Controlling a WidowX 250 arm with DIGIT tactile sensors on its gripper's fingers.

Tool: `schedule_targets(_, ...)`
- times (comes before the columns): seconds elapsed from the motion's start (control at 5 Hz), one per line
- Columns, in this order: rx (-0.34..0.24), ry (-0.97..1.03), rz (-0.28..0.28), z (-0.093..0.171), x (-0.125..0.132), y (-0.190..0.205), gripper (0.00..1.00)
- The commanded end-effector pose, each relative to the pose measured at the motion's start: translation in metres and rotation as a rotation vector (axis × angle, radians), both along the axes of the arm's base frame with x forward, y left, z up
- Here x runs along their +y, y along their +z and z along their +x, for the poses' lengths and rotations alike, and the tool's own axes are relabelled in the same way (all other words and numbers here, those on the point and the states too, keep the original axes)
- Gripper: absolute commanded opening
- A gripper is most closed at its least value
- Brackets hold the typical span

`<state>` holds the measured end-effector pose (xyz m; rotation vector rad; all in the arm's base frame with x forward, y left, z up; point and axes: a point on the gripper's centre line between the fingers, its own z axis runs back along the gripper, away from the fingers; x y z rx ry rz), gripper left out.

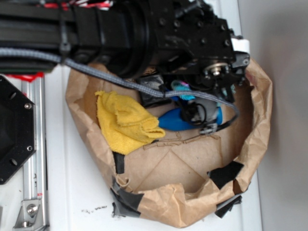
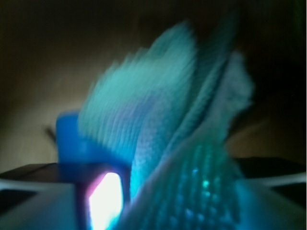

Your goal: Grab the blue cloth.

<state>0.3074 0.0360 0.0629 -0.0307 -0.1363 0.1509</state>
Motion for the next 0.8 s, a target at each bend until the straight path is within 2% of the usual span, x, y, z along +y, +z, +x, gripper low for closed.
schedule_targets(0.0,-0.086,-0.032,0.113,0.015,0.020,0.045,0.00)
schedule_targets(0.2,-0.104,-0.064,0.140,0.013,0.014,0.055,0.00)
schedule_targets(0.6,-0.190,-0.143,0.059,-0.012,0.004,0.101,0.00)
